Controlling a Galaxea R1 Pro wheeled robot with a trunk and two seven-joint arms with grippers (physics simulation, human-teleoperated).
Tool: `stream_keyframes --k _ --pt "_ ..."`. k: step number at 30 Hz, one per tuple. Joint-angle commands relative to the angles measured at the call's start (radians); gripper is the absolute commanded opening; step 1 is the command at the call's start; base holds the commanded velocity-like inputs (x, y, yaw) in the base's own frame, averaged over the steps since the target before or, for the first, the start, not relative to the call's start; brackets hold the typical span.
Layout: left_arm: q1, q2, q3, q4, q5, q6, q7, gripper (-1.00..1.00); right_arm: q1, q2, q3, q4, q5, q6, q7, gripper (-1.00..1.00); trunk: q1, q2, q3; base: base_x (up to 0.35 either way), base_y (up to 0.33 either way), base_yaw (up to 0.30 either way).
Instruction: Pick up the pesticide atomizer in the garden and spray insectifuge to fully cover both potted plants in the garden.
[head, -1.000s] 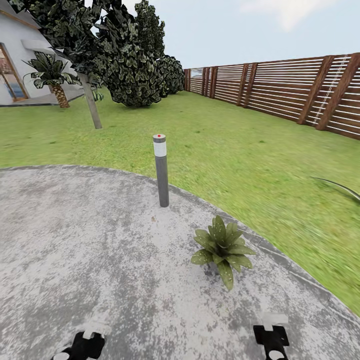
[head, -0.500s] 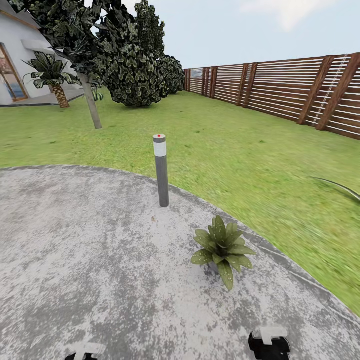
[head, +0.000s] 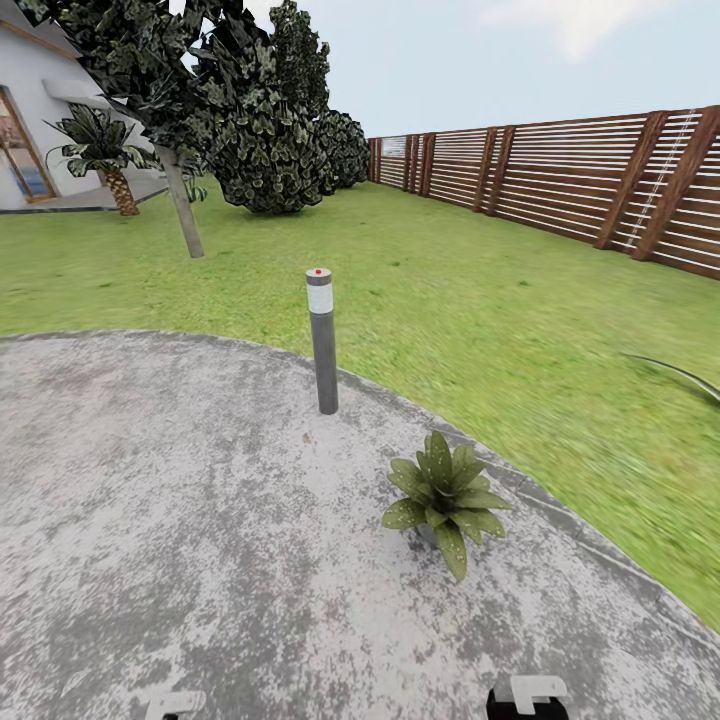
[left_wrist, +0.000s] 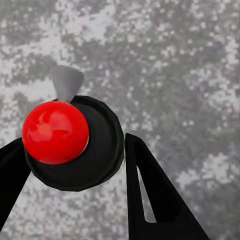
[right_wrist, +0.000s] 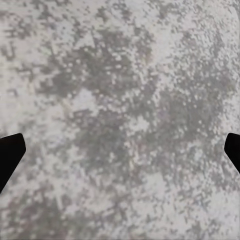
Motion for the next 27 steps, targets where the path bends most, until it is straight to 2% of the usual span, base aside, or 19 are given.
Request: stream_keyframes --k 1,27 --pt "0.0 0.0 0.005 0.001 0.001 -0.003 -0.002 -1.0 0.0 0.001 -0.008 0.001 0.01 -0.002 -0.004 1.0 0.0 0.0 -0.001 0.0 0.0 0.0" --pt "0.001 0.0 0.005 0.001 0.001 -0.006 -0.004 -1.0 0.003 0.0 -0.01 0.001 0.01 0.002 -0.007 1.0 0.0 0.0 -0.001 0.0 0.0 0.0"
